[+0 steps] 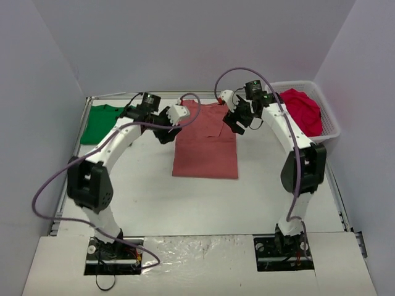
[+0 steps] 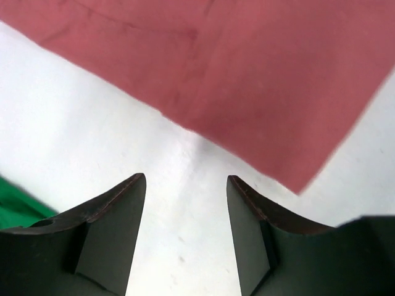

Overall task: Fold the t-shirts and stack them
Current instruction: Fold the folded rectangular tshirt in 1/3 of the way, then grab one side of the 2/3 rectangular tshirt with both arms

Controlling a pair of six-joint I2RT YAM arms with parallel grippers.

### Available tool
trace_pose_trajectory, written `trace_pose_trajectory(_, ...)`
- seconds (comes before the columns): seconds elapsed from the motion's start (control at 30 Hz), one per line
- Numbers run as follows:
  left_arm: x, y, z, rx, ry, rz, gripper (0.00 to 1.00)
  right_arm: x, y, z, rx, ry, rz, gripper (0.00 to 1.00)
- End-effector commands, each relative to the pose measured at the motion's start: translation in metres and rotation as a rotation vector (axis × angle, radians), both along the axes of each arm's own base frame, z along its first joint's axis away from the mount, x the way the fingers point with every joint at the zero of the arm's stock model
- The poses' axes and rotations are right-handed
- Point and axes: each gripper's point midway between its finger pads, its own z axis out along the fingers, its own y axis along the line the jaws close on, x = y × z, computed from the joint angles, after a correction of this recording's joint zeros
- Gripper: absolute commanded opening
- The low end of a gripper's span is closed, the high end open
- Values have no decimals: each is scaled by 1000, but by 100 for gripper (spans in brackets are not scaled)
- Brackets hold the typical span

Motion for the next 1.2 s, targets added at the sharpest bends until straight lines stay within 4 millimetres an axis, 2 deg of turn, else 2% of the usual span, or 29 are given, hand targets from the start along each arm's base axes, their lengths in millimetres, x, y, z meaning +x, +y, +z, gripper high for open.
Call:
trace_pose_trajectory(0.0, -41, 14, 7, 36, -78, -30, 54, -47, -4, 43, 71, -28, 3, 69)
trace_pose_trajectory(0.03, -49, 17, 20, 31, -139, -27, 54, -59, -3, 40, 81, -11, 11, 68)
trace_pose_trajectory(0.07, -59, 19, 14, 46, -140, -29, 54, -72, -1, 40, 108, 4, 27, 68)
trace_pose_trajectory(0.1, -77, 22, 4, 57, -143, -40, 54, -92, -2, 35, 121, 26, 35, 68)
trace_pose_trajectory(0.23, -114, 19, -18, 95, -160, -84, 54, -139, 4, 22, 194, 106, 77, 69)
trace_pose_trajectory(0.27, -120, 15, -24, 125, -175, -102, 54, -147, 7, 24, 218, 109, 92, 69)
trace_pose_trajectory(0.3, -122, 13, -25, 131, -201, -106, 54, -158, 7, 14, 222, 145, 91, 69)
trace_pose_trajectory(0.33, -129, 14, -38, 155, -188, -114, 54, -164, 9, 10, 229, 161, 96, 69)
trace_pose_trajectory(0.4, -130, 8, -47, 176, -215, -124, 54, -174, 8, -1, 230, 191, 98, 69)
trace_pose_trajectory(0.57, -132, -1, -70, 204, -233, -151, 54, -177, 3, -20, 204, 194, 77, 69)
trace_pose_trajectory(0.77, -122, -7, -92, 250, -221, -174, 54, -179, -2, -37, 176, 227, 62, 69)
trace_pose_trajectory(0.97, -118, -10, -115, 292, -170, -195, 52, -177, -4, -45, 157, 242, 51, 70)
trace_pose_trajectory(1.17, -113, -10, -121, 307, -169, -191, 52, -178, -3, -45, 164, 248, 55, 70)
